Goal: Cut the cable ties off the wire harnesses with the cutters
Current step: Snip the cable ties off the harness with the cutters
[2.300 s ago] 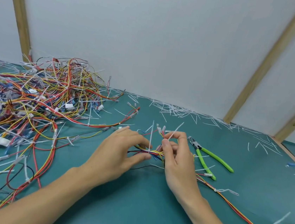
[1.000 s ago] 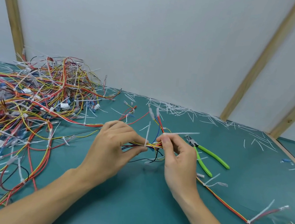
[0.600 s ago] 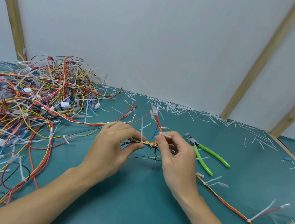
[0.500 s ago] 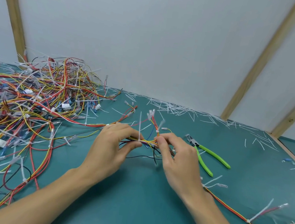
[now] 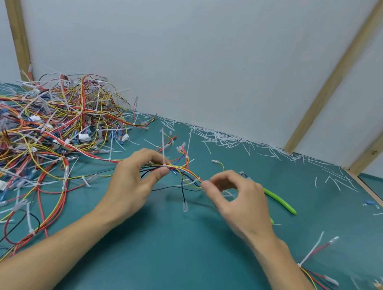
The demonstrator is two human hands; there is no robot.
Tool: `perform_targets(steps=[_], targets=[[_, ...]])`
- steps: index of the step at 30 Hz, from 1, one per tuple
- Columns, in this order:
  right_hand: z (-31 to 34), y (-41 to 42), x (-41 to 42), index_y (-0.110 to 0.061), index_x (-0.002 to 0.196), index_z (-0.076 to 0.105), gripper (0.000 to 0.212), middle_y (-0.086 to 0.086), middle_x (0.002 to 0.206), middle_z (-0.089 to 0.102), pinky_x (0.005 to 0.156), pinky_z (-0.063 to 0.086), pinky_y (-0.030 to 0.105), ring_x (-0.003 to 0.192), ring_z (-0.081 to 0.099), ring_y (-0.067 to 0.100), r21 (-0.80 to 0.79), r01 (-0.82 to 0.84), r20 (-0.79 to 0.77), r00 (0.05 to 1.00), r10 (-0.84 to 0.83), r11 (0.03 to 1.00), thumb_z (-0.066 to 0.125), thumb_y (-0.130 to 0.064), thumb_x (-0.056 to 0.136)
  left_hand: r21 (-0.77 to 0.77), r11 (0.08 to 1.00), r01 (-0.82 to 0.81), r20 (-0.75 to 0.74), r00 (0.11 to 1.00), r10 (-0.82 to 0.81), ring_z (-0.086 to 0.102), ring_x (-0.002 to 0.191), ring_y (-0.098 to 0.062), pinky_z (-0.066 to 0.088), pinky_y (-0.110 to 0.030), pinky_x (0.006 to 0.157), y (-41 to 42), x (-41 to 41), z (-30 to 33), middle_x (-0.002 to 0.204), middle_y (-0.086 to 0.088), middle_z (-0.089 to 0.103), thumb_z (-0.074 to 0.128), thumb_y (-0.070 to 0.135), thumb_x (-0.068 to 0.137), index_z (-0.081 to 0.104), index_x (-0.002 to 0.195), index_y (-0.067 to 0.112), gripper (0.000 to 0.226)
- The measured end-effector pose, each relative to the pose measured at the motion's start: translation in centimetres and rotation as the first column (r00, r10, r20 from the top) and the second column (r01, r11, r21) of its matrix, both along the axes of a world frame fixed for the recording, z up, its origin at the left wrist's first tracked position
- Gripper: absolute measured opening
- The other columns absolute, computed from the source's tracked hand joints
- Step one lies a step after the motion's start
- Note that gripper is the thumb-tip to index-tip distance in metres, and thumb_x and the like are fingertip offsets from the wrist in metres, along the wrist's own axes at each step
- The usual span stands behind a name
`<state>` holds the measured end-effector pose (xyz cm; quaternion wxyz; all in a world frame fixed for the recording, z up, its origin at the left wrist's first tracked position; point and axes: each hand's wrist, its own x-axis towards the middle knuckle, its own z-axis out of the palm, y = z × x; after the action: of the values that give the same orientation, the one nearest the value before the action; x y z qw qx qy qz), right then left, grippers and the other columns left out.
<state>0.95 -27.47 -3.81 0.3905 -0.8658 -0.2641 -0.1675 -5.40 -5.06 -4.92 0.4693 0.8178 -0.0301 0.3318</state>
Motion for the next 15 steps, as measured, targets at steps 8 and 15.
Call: perform_targets(steps=[8, 15], targets=[[0.14, 0.59, -0.25, -0.024, 0.107, 0.076, 0.025, -0.011, 0.103, 0.073, 0.085, 0.053, 0.039, 0.103, 0.064, 0.017, -0.13, 0.057, 0.388, 0.922, -0.002, 0.99, 0.084, -0.024, 0.083, -0.013, 1.0, 0.009, 0.031, 0.999, -0.008, 0.061, 0.087, -0.013, 0.044, -0.02, 0.082, -0.48, -0.53, 0.55, 0.083, 0.013, 0.068, 0.073, 0.017, 0.089, 0.074, 0.088, 0.02, 0.003], [-0.3, 1.03, -0.32, -0.024, 0.097, 0.069, 0.017, -0.013, 0.09, 0.07, 0.077, 0.044, 0.029, 0.087, 0.065, 0.014, -0.176, 0.008, 0.378, 0.924, 0.06, 0.984, 0.08, -0.022, 0.084, -0.007, 0.998, 0.063, 0.029, 0.998, -0.063, 0.06, 0.083, -0.015, 0.042, -0.022, 0.079, -0.97, -0.82, 0.87, 0.078, 0.013, 0.066, 0.07, 0.028, 0.085, 0.077, 0.087, 0.014, 0.016]])
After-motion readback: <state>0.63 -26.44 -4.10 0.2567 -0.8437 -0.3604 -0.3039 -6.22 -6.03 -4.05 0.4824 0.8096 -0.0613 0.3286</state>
